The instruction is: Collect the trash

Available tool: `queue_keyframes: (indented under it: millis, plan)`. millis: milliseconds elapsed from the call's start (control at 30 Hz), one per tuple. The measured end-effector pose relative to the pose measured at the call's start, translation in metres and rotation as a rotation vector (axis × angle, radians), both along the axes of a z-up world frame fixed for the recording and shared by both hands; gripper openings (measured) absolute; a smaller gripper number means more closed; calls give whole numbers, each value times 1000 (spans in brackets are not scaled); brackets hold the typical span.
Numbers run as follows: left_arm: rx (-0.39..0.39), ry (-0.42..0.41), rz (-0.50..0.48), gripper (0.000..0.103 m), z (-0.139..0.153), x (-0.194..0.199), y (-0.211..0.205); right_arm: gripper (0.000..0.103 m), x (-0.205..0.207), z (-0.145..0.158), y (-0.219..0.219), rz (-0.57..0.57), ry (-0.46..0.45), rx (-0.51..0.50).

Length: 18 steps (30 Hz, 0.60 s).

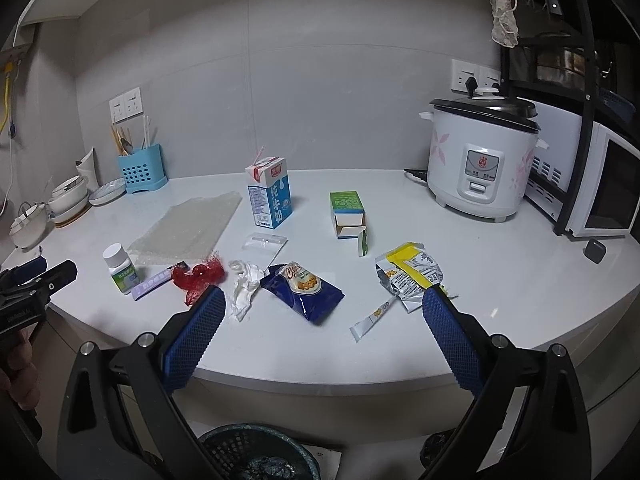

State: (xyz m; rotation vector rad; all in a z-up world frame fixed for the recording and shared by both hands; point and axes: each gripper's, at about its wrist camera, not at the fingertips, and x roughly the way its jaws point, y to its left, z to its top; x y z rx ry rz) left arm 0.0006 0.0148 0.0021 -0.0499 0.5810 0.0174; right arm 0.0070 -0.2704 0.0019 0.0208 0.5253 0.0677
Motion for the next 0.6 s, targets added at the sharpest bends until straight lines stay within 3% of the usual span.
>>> queue_keyframes:
  millis: [600]
  plan:
    - [1, 0, -4, 97, 0, 0, 0, 95, -1, -1, 0, -2, 6, -5]
